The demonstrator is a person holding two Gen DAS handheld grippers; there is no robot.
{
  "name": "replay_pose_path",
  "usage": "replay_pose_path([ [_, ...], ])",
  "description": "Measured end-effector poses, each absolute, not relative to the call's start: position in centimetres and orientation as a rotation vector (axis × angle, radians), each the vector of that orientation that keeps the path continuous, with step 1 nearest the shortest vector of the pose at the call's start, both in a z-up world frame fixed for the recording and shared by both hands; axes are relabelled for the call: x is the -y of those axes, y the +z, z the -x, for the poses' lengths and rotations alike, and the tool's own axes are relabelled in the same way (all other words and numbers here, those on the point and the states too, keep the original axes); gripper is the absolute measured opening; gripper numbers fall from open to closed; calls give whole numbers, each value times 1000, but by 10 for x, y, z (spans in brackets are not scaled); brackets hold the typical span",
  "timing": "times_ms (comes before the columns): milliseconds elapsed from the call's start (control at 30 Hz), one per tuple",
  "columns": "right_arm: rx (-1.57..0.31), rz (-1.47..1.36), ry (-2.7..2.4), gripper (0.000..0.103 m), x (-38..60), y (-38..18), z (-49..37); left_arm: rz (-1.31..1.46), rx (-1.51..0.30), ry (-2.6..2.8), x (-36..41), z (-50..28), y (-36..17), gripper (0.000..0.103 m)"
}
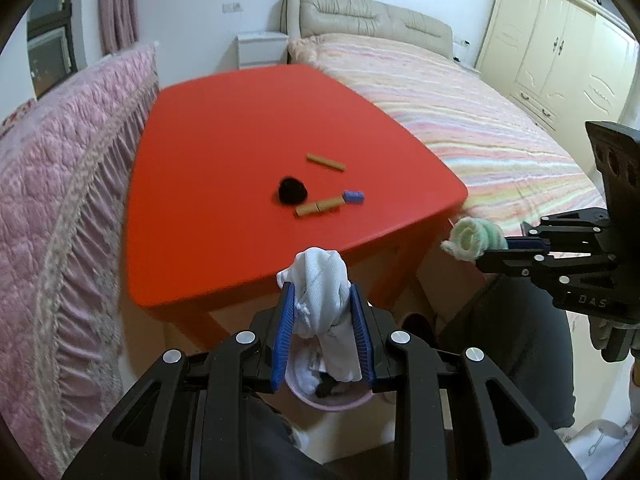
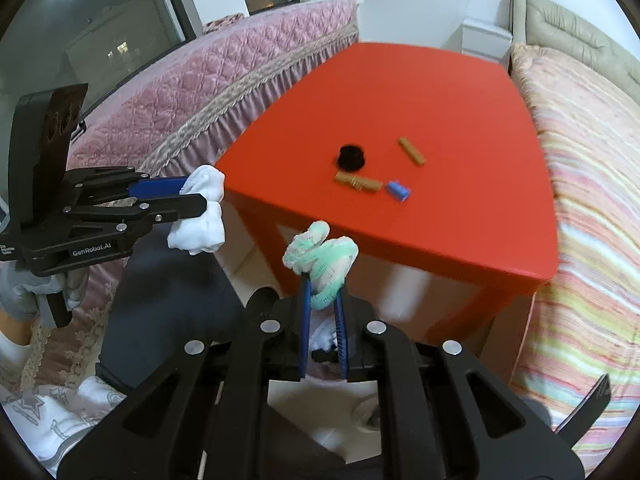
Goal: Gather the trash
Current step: 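Carry the white socks in the left tool and the mint sock ball in the right tool toward the bin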
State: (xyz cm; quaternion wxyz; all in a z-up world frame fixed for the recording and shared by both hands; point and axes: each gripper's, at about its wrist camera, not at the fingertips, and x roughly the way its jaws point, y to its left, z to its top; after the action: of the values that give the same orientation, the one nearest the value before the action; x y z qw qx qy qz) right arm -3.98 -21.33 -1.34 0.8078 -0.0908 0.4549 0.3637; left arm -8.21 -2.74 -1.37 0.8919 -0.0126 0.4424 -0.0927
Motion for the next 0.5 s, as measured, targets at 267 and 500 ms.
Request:
replay_pose_path([
  [267,-987,193,795,11,207,-21,42,24,-936,-215,28,87,-21,28],
  [500,-988,185,815,11,205,-18,39,21,-937,-225,28,85,-19,29],
])
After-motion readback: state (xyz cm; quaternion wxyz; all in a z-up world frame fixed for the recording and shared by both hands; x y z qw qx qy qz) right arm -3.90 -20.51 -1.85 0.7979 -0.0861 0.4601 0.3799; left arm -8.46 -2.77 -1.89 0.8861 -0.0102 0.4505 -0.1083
